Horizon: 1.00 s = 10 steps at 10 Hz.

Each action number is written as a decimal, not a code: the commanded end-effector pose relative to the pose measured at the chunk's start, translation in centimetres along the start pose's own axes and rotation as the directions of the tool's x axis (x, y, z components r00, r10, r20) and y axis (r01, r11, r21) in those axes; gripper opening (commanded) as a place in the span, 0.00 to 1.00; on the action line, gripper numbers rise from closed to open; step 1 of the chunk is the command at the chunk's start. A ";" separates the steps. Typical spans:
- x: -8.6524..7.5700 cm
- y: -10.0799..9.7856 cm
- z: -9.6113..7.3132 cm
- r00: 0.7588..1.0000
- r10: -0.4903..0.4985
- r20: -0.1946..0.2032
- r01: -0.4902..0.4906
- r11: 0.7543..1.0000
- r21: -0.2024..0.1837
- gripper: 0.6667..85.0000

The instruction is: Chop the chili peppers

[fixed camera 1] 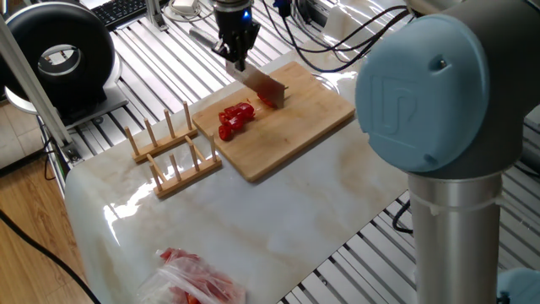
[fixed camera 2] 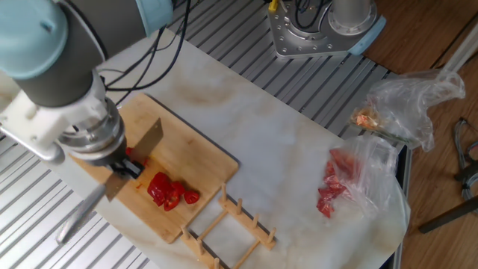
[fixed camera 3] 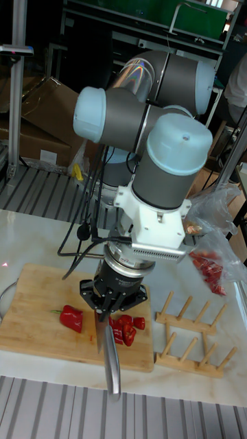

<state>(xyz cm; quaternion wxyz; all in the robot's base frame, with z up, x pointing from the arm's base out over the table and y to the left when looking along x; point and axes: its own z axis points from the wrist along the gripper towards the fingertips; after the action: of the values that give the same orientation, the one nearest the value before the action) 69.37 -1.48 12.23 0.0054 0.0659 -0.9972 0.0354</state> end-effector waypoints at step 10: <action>1.0 -3.3 1.2 0.998 0.061 0.027 -0.060 0.997 -0.043 0.01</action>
<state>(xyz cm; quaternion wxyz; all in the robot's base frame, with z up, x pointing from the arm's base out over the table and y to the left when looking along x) 69.03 -5.39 11.82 -0.0166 0.0453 -0.9985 0.0270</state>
